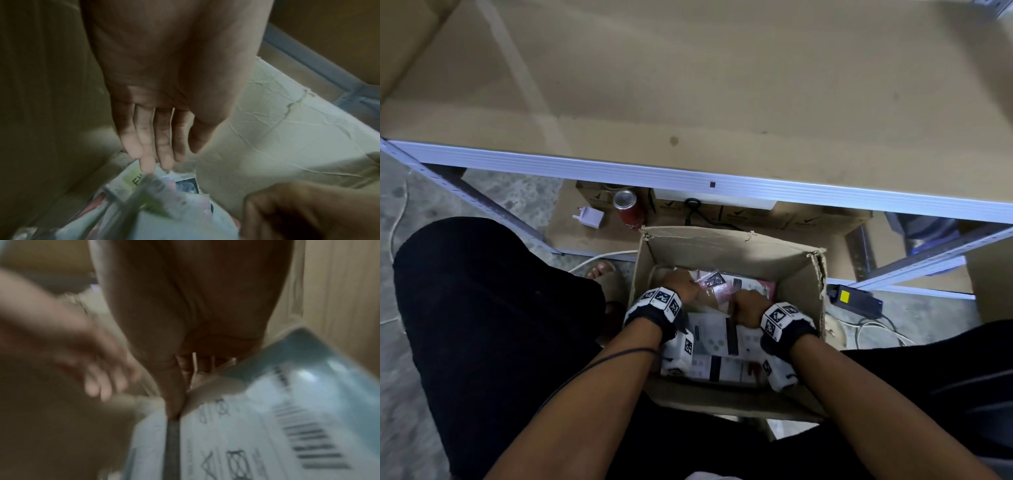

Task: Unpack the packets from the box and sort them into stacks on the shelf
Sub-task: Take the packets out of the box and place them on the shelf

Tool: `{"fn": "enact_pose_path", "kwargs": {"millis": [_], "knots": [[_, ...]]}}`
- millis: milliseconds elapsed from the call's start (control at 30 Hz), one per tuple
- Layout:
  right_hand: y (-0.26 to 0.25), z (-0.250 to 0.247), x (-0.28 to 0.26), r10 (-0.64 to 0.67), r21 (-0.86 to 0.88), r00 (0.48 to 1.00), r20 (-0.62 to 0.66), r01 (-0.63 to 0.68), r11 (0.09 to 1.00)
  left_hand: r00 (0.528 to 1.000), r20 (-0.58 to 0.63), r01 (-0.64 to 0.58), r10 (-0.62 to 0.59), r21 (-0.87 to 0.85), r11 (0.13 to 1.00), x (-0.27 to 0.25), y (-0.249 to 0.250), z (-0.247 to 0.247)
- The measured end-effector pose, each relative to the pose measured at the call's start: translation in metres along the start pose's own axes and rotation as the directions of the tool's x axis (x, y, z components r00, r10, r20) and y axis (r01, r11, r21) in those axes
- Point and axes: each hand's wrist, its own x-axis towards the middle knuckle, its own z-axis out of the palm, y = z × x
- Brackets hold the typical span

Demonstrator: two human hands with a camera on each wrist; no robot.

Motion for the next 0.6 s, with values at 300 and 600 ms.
{"fn": "enact_pose_path", "kwargs": {"millis": [300, 600], "knots": [[0.008, -0.051, -0.044, 0.122, 0.111, 0.953, -0.276, -0.094, 0.989, 0.999, -0.003, 0.043, -0.043, 0.143, 0.989, 0.008, -0.009, 0.033], [-0.006, -0.069, -0.068, -0.035, -0.037, 0.878, -0.477, 0.02, 0.999, 0.892, 0.193, -0.451, 0.408, 0.403, 0.796, 0.001, 0.047, 0.08]]}}
